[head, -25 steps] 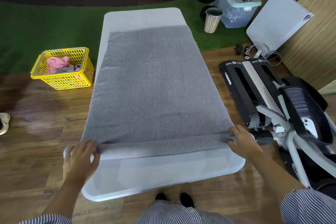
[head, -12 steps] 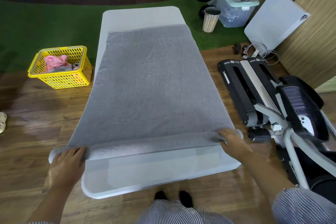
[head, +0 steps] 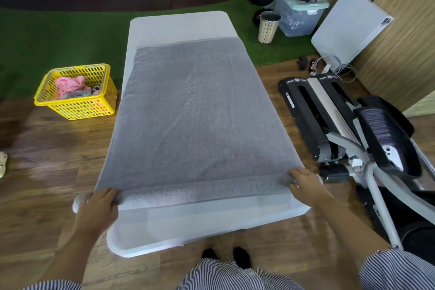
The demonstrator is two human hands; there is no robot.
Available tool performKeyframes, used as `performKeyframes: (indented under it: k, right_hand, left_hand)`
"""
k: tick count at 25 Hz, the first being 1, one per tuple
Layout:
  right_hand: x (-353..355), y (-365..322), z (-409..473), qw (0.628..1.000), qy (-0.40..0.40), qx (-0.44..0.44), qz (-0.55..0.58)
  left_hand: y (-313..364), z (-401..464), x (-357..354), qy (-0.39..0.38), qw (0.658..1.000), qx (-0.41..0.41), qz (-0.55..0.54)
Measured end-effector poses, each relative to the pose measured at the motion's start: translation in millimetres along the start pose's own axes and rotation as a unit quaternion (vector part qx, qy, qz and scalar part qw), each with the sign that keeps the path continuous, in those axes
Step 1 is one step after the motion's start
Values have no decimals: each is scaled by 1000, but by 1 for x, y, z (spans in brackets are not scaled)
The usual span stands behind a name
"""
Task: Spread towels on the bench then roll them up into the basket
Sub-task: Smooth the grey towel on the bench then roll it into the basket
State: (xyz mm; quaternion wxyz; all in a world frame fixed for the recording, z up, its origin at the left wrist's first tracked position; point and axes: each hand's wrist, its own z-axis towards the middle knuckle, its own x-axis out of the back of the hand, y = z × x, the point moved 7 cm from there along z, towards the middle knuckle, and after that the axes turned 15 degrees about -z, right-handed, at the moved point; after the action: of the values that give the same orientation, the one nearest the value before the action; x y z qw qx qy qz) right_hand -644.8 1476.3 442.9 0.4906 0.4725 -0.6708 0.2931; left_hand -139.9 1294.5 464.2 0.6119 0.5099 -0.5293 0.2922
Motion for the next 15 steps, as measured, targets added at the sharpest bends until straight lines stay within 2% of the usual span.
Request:
performKeyframes:
  k: [2, 4, 8, 13, 15]
  right_hand:
    - [10, -1, -7, 995, 84, -9, 48]
    - [12, 0, -16, 990, 123, -7, 75]
    - [0, 0, -18, 997, 49, 11, 66]
    - [10, 7, -6, 997, 74, -21, 2]
    - [9, 20, -5, 996, 70, -48, -14]
  left_hand:
    - [3, -3, 7, 47, 997, 28, -45]
    - [5, -7, 9, 59, 994, 47, -82]
    - [4, -1, -10, 1, 999, -5, -52]
    - [16, 7, -11, -28, 999, 5, -43]
    - [29, 4, -13, -34, 997, -36, -60]
